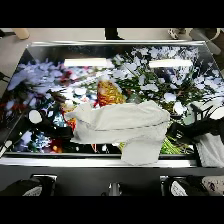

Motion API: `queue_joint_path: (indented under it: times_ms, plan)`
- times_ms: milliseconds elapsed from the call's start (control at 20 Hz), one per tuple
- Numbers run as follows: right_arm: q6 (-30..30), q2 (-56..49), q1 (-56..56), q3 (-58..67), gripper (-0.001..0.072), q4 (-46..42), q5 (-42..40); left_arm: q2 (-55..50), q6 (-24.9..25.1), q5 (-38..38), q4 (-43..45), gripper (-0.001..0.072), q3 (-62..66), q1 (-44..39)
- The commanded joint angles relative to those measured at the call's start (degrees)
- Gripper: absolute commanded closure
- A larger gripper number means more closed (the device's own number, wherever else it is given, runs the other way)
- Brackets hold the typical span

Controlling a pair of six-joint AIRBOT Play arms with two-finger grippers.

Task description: Fold the shirts.

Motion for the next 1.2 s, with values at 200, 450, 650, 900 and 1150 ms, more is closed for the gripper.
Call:
queue_joint_path:
  times_ms: [200,450,650,900,1150]
  plan:
    - [-2.47,0.28,-0.74,-8.57,0.0067,1.18,-6.69,-4.90,1.36,9.77,-7.58,0.0135,-4.20,-3.39]
    - [-4.00,-2.38,-0.74,-11.98,0.0069,6.75,-16.57,-4.50,0.87,10.16,-7.56,0.0680,-2.08,-3.43]
    - [-6.21,-7.54,-0.68,-11.96,0.0176,13.42,-23.06,-1.44,1.01,9.55,-7.54,0.0681,0.15,-3.43]
    - [-11.65,-10.08,-0.70,-8.61,0.0682,20.48,-17.68,4.83,1.03,7.93,-4.33,0.0683,4.87,-3.43]
    - [-12.04,10.82,-0.74,21.24,0.0681,20.70,-7.69,18.03,-1.01,0.04,18.84,0.0683,36.48,-3.43]
